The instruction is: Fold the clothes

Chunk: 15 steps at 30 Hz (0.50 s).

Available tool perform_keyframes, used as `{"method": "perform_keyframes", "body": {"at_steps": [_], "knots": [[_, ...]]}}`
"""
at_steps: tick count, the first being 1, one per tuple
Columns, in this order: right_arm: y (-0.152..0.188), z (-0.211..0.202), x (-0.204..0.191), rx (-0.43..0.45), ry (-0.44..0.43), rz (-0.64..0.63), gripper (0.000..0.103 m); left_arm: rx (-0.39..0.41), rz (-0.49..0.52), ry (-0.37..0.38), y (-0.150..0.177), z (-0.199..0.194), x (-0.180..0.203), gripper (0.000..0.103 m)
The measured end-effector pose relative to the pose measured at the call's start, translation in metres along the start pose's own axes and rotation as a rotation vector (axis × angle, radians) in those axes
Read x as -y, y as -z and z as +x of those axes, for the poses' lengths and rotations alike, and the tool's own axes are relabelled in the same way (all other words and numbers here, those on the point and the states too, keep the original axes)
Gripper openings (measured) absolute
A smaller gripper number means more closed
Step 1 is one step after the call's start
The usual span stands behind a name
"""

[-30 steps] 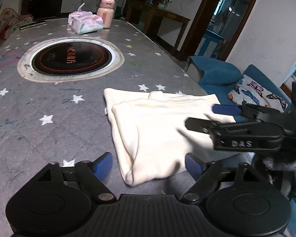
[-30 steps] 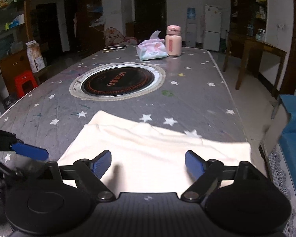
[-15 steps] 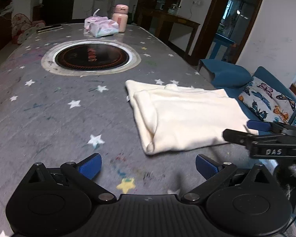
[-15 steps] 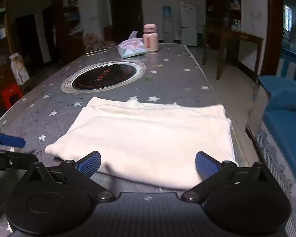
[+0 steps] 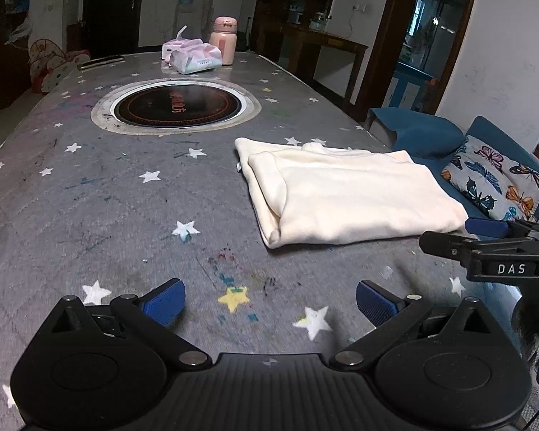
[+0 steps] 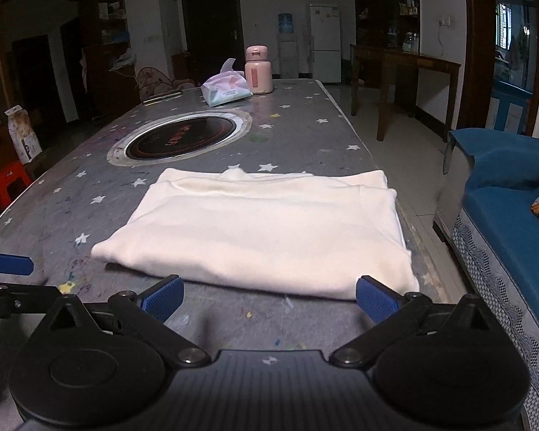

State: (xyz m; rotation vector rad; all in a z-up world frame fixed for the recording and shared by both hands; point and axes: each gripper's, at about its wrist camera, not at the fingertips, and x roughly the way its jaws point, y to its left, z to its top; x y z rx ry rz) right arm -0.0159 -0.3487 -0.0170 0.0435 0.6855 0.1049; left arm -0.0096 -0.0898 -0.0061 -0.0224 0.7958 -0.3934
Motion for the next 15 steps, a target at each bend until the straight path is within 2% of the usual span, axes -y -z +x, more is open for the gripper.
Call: {"method": "perform_keyframes", "body": {"at_steps": [7,15], "knots": [[0.013,-0.015,-0.015,0.010,0.034,-0.050,0.103,0.014,0.017,-0.023,0.007,-0.009,0.006,0.103],[0.027,-0.029,-0.021,0.015,0.021,-0.010,0.103,0.027,0.040,-0.033,0.017,-0.020,0.013,0.103]]}}
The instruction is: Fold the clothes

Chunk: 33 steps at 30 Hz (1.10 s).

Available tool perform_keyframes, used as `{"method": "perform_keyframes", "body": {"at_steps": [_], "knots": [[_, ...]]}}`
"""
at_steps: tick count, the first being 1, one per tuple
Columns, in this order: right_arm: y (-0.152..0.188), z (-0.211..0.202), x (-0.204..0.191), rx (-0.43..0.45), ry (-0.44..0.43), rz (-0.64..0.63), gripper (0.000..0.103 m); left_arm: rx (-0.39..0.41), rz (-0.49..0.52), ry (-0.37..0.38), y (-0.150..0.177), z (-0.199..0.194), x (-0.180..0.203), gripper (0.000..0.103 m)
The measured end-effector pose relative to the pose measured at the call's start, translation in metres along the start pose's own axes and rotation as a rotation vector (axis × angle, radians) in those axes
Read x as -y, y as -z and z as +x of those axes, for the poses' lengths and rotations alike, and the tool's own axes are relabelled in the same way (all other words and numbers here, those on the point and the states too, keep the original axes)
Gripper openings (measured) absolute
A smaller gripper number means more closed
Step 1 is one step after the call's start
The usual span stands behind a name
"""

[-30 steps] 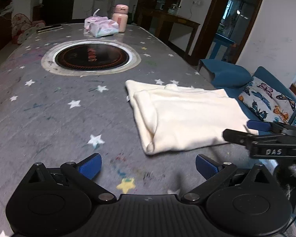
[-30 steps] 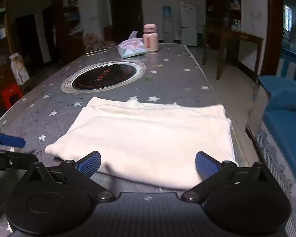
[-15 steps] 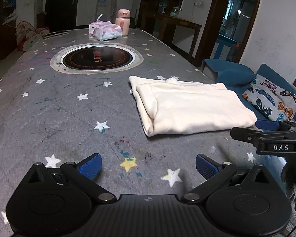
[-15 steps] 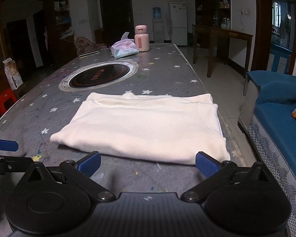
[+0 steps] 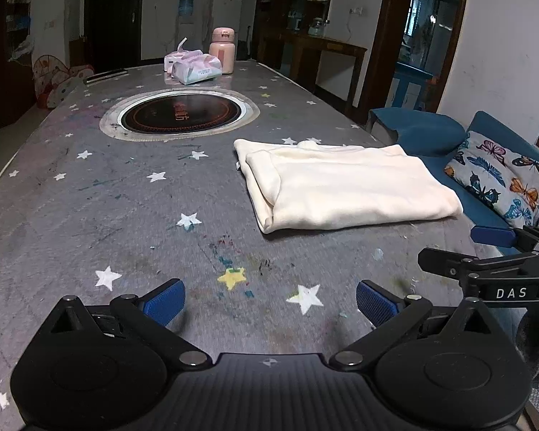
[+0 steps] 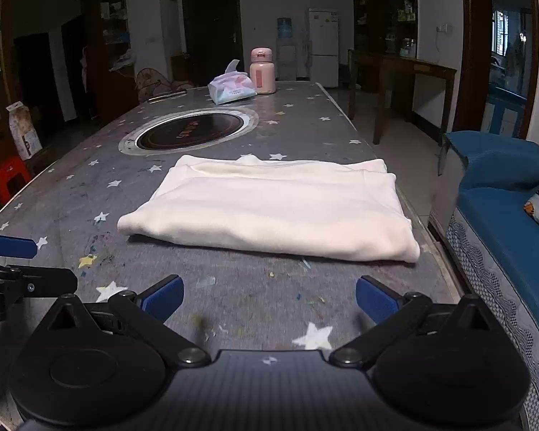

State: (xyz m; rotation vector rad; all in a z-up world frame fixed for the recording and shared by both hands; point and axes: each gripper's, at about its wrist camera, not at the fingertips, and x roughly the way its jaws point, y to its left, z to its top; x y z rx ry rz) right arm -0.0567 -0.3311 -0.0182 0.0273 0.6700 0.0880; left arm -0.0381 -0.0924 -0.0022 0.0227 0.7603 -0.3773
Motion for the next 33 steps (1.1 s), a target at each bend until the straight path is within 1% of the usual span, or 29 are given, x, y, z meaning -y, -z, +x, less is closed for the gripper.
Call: {"method": "perform_keyframes", "body": {"at_steps": [18,33], "knots": [[0.019,-0.021,-0.008,0.015,0.020,0.026,0.103,0.013,0.075,-0.011,0.009,-0.014,0.020,0.103],[0.018,-0.014,-0.006,-0.005,0.021,0.036,0.103,-0.007,0.069,-0.037,0.002,-0.004,0.020,0.103]]}}
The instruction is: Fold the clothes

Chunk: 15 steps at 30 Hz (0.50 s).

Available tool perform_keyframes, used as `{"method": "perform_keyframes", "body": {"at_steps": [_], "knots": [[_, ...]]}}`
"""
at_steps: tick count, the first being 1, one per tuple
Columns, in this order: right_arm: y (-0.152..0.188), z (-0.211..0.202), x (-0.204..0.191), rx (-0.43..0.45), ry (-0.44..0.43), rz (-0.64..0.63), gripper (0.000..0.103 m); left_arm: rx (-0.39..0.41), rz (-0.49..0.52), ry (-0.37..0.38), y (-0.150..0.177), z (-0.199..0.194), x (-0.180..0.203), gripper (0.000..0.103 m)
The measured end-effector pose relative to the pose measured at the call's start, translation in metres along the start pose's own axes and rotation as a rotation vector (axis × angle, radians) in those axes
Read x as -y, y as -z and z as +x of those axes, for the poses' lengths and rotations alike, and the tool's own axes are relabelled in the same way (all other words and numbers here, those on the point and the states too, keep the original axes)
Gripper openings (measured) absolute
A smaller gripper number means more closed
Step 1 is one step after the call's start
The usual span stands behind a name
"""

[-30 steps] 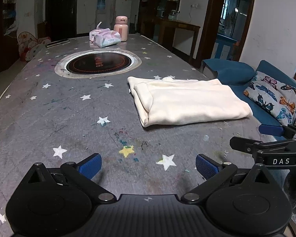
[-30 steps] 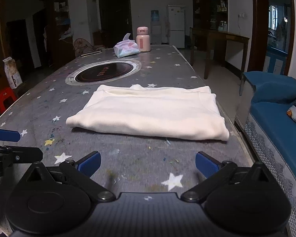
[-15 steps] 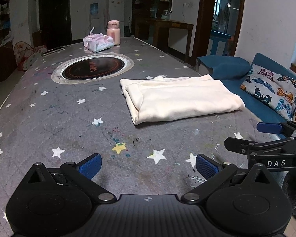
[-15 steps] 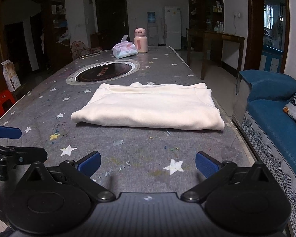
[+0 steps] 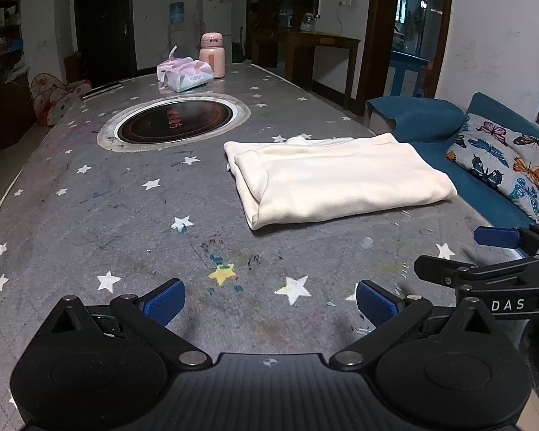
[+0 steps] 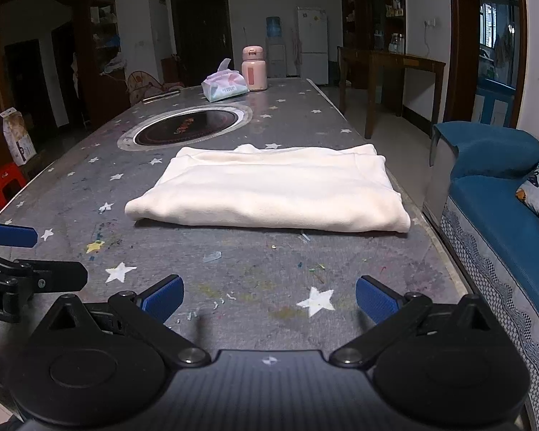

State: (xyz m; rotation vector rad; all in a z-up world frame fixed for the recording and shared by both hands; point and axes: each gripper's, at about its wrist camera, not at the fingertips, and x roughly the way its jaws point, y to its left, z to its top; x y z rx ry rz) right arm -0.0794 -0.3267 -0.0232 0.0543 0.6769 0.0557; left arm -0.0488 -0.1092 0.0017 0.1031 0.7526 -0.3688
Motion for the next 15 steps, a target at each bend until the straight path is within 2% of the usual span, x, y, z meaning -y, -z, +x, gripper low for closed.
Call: {"method": "perform_keyframes", "body": {"at_steps": [15], "knots": [[-0.007,0.017,0.002,-0.031,-0.002,0.007,0.103,-0.047,-0.008,0.015,-0.008,0.019,0.001,0.103]]}}
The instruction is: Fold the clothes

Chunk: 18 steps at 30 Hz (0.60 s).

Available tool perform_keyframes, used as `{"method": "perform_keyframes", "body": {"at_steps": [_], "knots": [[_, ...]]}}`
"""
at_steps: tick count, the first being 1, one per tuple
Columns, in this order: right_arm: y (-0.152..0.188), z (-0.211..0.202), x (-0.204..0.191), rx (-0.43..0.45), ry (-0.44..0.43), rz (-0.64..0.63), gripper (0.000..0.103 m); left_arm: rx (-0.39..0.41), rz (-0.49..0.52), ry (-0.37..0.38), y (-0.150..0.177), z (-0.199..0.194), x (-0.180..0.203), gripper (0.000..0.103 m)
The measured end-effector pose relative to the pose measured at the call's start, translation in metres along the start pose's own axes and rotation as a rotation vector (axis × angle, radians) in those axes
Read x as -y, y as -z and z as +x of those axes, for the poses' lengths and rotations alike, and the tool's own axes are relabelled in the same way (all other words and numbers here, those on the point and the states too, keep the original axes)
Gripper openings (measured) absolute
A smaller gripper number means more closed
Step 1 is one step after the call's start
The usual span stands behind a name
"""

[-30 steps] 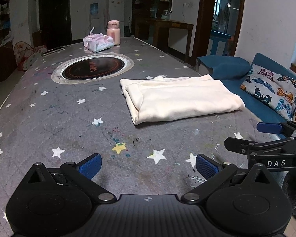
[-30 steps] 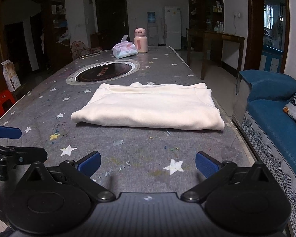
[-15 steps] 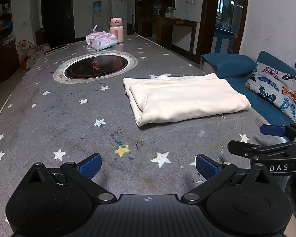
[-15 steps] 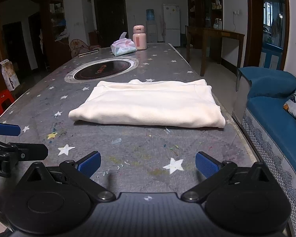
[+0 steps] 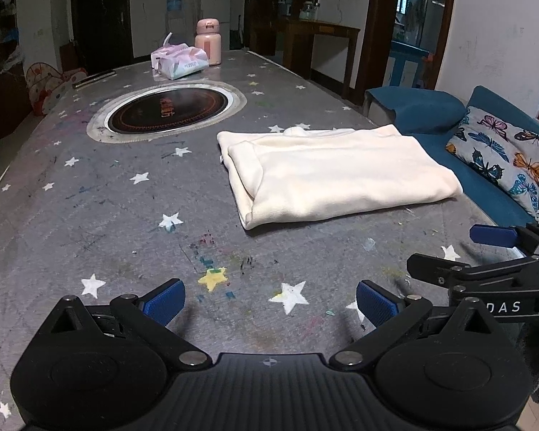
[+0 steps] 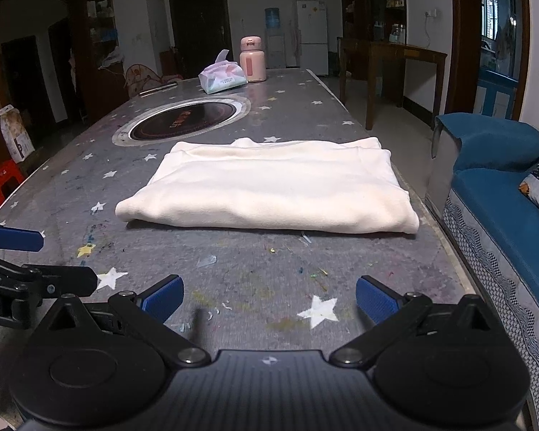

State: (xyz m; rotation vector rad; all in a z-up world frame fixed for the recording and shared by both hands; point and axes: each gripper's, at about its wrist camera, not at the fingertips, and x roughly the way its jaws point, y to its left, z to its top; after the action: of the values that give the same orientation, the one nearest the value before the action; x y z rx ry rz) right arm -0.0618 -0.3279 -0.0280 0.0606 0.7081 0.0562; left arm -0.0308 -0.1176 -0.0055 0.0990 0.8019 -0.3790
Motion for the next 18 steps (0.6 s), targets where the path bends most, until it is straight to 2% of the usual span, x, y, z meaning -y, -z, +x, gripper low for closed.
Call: {"method": "perform_keyframes", "body": {"at_steps": [18], "knots": [[-0.006,0.015,0.000,-0.024,0.000,0.010,0.103,-0.017,-0.008,-0.005,-0.005,0.012,-0.004,0.103]]}}
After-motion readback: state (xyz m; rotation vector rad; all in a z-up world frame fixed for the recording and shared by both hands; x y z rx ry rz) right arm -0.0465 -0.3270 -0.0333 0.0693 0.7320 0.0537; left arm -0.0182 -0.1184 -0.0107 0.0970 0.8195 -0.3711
